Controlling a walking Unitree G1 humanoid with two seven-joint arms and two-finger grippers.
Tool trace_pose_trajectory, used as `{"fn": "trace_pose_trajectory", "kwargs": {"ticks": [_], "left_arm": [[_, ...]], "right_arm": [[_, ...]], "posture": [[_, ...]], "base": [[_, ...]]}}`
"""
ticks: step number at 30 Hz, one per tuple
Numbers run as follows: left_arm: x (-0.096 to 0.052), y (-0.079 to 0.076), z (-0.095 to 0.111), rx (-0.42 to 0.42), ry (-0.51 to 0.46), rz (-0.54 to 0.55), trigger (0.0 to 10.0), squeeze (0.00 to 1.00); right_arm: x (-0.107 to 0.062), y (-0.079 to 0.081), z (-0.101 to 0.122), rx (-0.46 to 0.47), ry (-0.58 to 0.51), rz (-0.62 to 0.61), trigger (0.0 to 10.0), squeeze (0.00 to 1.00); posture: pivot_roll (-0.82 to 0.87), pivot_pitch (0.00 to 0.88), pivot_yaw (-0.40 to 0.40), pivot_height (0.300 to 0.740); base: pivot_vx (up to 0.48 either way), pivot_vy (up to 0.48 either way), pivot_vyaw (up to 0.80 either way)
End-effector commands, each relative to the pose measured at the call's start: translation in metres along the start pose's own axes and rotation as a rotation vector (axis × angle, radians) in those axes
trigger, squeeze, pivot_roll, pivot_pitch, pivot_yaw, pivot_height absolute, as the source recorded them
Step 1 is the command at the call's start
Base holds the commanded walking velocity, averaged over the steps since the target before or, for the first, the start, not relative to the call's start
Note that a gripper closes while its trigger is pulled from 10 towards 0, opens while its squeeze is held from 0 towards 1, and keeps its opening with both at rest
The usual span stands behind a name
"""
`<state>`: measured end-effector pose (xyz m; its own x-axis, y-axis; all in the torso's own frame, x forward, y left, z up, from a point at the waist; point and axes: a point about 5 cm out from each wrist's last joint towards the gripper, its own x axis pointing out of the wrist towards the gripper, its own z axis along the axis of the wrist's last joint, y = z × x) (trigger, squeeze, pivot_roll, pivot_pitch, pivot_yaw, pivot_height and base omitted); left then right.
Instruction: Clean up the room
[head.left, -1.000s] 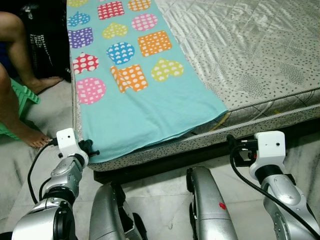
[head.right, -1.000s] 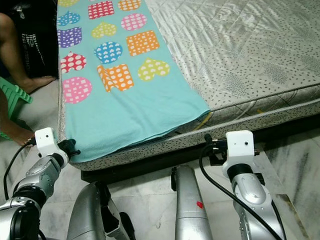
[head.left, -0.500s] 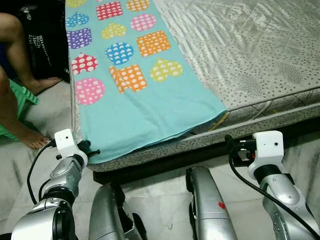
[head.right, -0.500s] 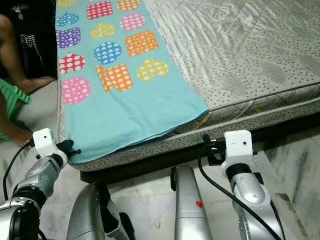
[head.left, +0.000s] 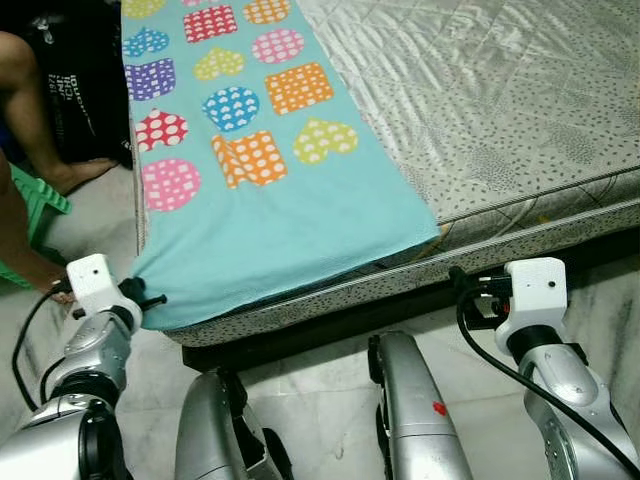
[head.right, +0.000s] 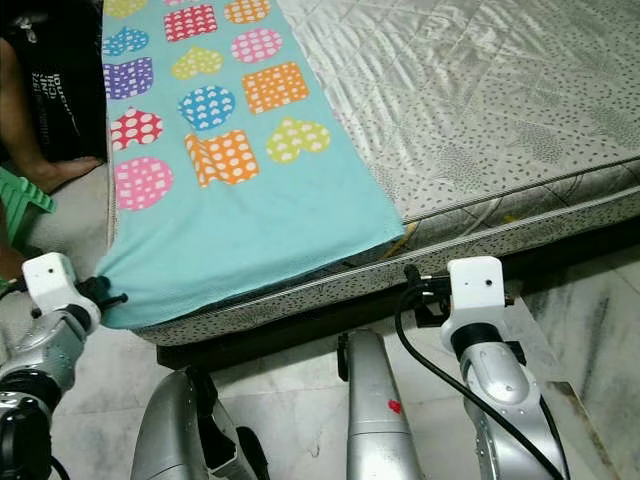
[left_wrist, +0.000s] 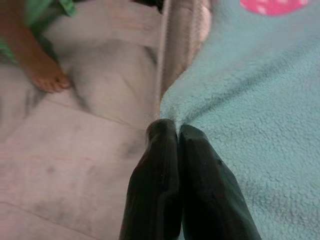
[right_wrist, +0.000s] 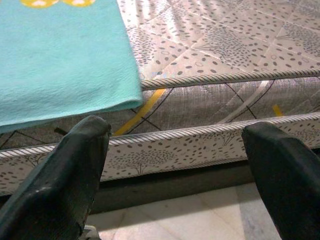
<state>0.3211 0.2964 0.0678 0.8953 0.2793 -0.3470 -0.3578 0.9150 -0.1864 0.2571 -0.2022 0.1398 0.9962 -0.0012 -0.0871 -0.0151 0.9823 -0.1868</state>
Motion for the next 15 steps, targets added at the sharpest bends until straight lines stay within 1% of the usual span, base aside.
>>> {"fn": "trace_pose_trajectory", "kwargs": {"ticks": [1, 4, 5, 7, 10, 11, 12, 15], "left_arm": [[-0.003, 0.016, 0.001, -0.002, 0.005, 0.06, 0.0, 0.0], [-0.003, 0.022, 0.003, 0.004, 0.006, 0.087, 0.0, 0.0], [-0.004, 0.027, 0.004, 0.018, 0.007, 0.116, 0.0, 0.0], [-0.004, 0.029, 0.005, 0.026, 0.008, 0.127, 0.0, 0.0], [-0.005, 0.03, 0.002, 0.074, 0.033, 0.128, 0.0, 0.0], [-0.005, 0.027, -0.004, 0.094, 0.064, 0.115, 7.6, 0.0], [-0.005, 0.025, -0.006, 0.09, 0.076, 0.101, 10.0, 0.0], [-0.005, 0.021, -0.014, 0.127, 0.121, 0.074, 10.0, 0.0]], "right_arm": [[0.0, 0.004, -0.003, 0.003, 0.012, 0.013, 10.0, 0.0], [0.0, 0.004, -0.003, 0.002, 0.013, 0.014, 10.0, 0.0], [0.0, 0.004, -0.004, 0.001, 0.014, 0.014, 10.0, 0.0], [0.001, 0.004, -0.004, 0.0, 0.013, 0.014, 10.0, 0.0], [0.002, 0.004, -0.004, 0.001, 0.013, 0.014, 10.0, 0.0], [0.002, 0.005, -0.004, 0.001, 0.011, 0.016, 10.0, 0.0], [0.003, 0.005, -0.004, 0.001, 0.011, 0.017, 10.0, 0.0], [0.004, 0.007, -0.003, 0.002, 0.008, 0.02, 10.0, 0.0]], "posture": [[-0.26, 0.243, 0.1, 0.547], [-0.26, 0.243, 0.1, 0.547], [-0.26, 0.243, 0.1, 0.547], [-0.26, 0.243, 0.1, 0.547], [-0.26, 0.243, 0.101, 0.547], [-0.26, 0.243, 0.101, 0.547], [-0.26, 0.243, 0.101, 0.547], [-0.26, 0.236, 0.101, 0.547]], "base": [[0.0, 0.0, 0.0], [0.0, 0.0, 0.0], [0.0, 0.0, 0.0], [0.0, 0.0, 0.0], [0.0, 0.0, 0.0], [0.0, 0.0, 0.0], [0.0, 0.0, 0.0], [0.0, 0.0, 0.0]]}}
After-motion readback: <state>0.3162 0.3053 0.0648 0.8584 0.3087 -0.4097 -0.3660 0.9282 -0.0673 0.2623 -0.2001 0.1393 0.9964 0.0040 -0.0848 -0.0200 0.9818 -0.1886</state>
